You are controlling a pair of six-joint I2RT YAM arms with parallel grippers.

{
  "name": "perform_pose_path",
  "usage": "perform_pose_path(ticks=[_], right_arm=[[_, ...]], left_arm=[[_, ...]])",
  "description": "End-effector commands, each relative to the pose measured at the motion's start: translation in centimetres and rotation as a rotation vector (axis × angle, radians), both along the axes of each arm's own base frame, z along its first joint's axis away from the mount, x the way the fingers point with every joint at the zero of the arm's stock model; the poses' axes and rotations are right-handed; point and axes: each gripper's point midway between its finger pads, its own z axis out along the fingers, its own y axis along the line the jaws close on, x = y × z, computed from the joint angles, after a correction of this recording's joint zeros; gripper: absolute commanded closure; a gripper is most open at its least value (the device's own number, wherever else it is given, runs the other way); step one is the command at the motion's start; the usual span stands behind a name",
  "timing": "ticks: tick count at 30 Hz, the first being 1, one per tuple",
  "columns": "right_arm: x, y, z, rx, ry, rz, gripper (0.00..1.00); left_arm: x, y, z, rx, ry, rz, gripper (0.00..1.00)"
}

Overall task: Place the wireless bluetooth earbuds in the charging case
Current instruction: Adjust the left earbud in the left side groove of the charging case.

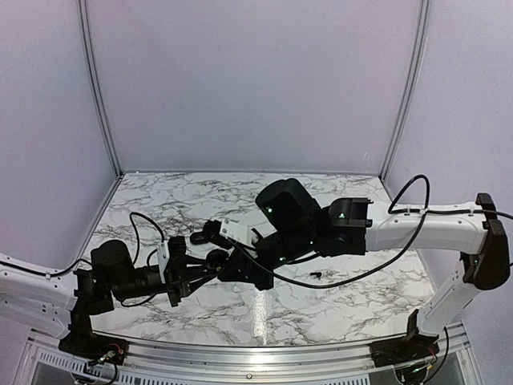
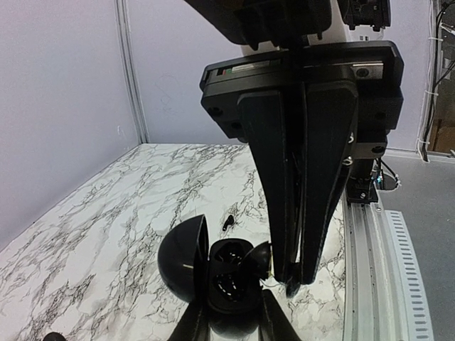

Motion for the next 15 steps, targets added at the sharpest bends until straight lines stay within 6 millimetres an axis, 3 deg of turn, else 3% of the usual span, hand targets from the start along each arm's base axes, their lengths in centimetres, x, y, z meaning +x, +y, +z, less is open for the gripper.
perform_pose_path(ticks=[1, 15], right_arm=[[-0.2, -0.2, 1.7, 0.030, 0.020, -0.001, 1.00], [1.0, -0.6, 1.7, 0.060, 0.155, -0.003, 1.00]], left_arm=[[-0.1, -0.4, 4.0, -0.122, -0.064, -0.017, 1.00], [-1.7, -0.7, 3.7, -0.100, -0.123, -0.107, 1.00]])
